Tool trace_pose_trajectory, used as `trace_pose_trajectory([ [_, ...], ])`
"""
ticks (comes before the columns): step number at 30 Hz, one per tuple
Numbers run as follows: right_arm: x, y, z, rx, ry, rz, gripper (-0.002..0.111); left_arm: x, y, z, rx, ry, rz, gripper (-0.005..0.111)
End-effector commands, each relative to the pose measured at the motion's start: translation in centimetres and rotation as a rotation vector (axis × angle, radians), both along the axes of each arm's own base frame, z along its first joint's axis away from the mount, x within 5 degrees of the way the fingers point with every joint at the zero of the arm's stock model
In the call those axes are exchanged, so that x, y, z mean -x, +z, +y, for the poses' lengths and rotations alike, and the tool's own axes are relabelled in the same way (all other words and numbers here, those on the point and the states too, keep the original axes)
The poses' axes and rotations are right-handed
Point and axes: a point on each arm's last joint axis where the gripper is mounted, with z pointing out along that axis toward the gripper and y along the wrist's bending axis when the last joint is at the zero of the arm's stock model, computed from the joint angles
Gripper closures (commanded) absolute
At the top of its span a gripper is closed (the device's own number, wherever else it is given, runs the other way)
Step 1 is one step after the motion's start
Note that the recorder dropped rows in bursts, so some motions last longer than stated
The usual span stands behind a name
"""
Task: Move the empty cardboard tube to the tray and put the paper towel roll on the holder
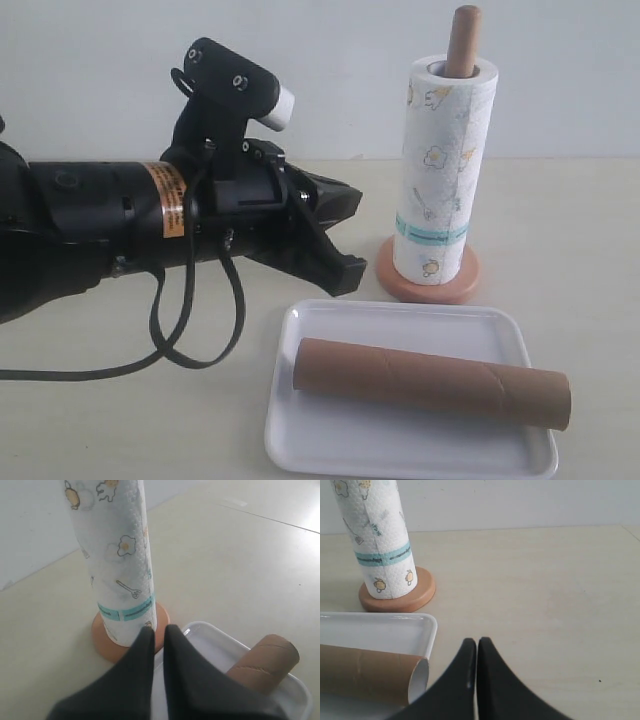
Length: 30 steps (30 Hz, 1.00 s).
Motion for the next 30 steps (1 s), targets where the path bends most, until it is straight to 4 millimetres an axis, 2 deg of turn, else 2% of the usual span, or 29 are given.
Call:
trace_pose_trajectory([
  [1, 0.0, 0.1, 0.0, 0.002, -0.003, -0.01, 0.108, 0.2, 0.1, 0.1, 0.006, -0.005, -0.007, 0.101],
  [6, 0.0, 0.1, 0.0, 0.002, -0.003, -0.01, 0.108, 0.2, 0.2, 0.1, 0.01, -0.005, -0.011, 0.101],
  [10, 0.0, 0.1, 0.0, 0.002, -0.003, -0.01, 0.108, 0.5, 1.1, 0.4, 0.027, -0.004, -0.029, 0.101],
  [16, 0.0, 0.1, 0.0, 0.002, -0.003, -0.012, 0.108, 1.5, 3.9, 1.5, 0.089, -0.005, -0.097, 0.101],
  [18, 0.0, 0.2, 0.0, 0.001, -0.004, -0.027, 0.108, 2.0, 5.2, 2.1, 0.059, -0.024, -0.183, 0.101],
  [21, 0.0, 0.2, 0.0, 0.001, -0.004, -0.027, 0.108, 2.7, 7.1, 4.0, 0.041, 0.003, -0.245, 0.101],
  [26, 0.0, 0.2, 0.0, 0.001, -0.004, -0.027, 0.108, 3.6, 9.9, 9.0, 0.152, 0.203, -0.157, 0.101],
  [30, 0.0, 0.2, 0.0, 0.001, -0.004, -0.027, 0.108, 4.8, 9.9, 13.3, 0.22, 0.357, -0.148, 0.101],
])
